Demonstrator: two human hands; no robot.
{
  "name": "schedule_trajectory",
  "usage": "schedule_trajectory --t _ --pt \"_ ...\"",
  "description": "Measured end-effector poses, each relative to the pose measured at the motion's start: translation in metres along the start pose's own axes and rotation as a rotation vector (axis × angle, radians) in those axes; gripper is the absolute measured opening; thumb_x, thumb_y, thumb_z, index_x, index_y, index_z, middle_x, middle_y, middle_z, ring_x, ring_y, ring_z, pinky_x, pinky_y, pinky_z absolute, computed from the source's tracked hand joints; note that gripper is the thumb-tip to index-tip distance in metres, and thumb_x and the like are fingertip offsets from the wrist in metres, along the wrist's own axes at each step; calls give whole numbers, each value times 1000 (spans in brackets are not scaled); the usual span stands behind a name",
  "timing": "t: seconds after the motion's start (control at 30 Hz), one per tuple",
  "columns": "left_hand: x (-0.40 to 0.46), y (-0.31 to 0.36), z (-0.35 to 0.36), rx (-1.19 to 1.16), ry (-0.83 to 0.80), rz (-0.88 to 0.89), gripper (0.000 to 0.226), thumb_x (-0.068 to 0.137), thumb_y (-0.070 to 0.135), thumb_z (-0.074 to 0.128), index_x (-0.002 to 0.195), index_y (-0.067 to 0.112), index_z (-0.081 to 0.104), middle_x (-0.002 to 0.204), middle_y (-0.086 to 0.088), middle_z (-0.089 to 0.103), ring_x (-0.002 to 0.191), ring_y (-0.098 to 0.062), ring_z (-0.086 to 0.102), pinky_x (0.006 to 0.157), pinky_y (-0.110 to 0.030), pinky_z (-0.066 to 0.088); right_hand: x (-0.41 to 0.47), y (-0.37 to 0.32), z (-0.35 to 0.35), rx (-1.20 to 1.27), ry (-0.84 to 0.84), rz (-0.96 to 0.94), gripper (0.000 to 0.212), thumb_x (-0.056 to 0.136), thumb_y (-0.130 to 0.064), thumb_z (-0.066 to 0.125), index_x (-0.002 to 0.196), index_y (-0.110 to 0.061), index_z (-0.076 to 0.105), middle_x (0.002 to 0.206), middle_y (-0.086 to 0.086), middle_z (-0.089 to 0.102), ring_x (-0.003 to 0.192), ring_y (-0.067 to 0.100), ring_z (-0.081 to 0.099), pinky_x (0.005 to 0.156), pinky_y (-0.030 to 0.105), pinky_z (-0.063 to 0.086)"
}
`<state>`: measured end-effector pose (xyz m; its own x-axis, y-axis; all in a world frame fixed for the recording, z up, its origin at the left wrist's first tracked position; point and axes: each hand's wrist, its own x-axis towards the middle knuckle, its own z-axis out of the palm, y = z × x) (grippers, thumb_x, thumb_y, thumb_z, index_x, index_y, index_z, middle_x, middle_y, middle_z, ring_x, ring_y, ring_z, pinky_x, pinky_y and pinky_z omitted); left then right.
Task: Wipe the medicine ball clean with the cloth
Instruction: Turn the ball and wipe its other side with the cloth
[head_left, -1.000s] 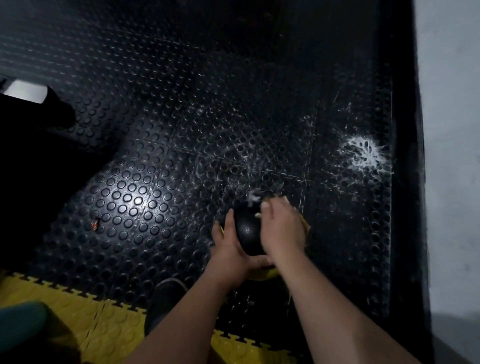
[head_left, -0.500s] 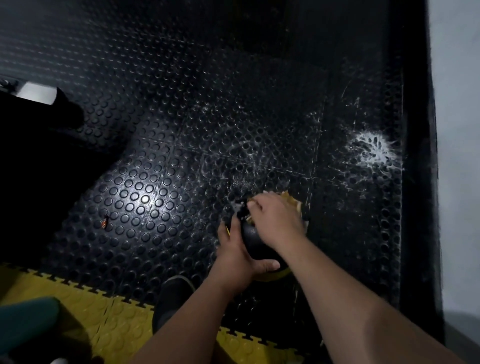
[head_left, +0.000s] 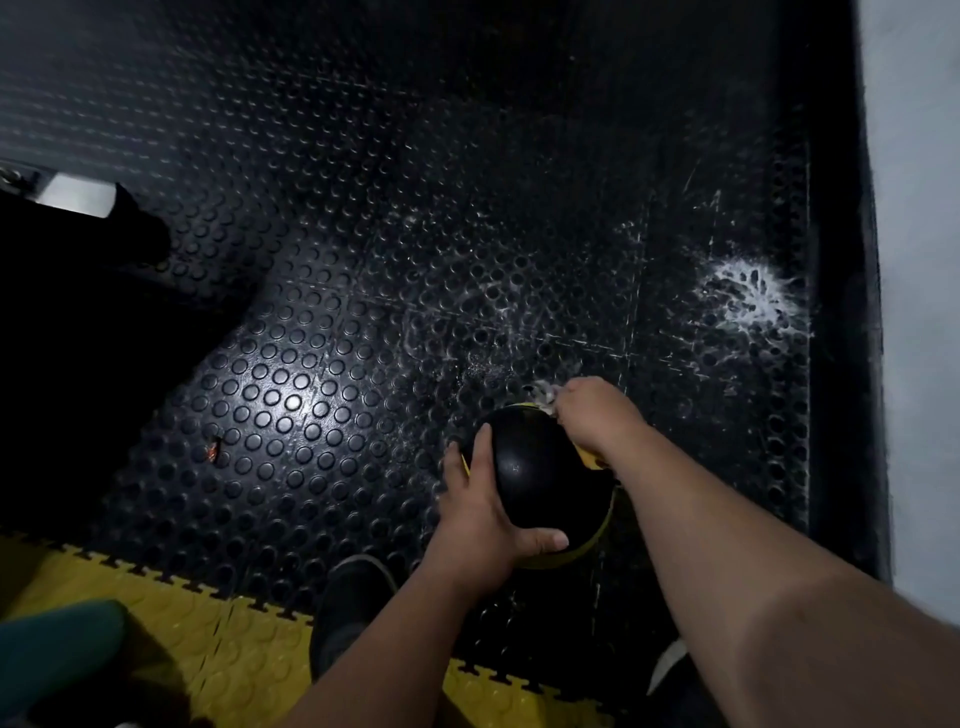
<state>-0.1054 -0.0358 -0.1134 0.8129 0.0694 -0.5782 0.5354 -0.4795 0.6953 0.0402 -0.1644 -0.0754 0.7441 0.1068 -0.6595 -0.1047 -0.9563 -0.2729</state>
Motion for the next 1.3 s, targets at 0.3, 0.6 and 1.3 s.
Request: schedule_trajectory --t 0.3,0.6,1.3 --pt "-5 -6 -25 121 -151 30 143 46 47 97 132 81 -13 165 12 -24 156 -28 2 122 -54 25 7 13 9 236 -97 150 41 105 -32 40 126 -6 64 128 16 65 115 34 61 92 36 47" --pt "2 21 -43 -91 -167 -55 134 64 40 95 157 49 -1 167 1 -13 153 -29 19 113 -35 31 -44 44 55 1183 162 352 24 98 -37 49 99 -24 69 105 12 74 98 31 69 91 54 57" --pt "6 33 -31 227 -104 -136 117 85 30 78 154 54 -14 164 0 -31 152 -47 -1 120 -59 23 -83 -10 78 182 359 -212 51 108 -46 28 156 -31 38 166 -13 22 157 15 6 128 42 11"
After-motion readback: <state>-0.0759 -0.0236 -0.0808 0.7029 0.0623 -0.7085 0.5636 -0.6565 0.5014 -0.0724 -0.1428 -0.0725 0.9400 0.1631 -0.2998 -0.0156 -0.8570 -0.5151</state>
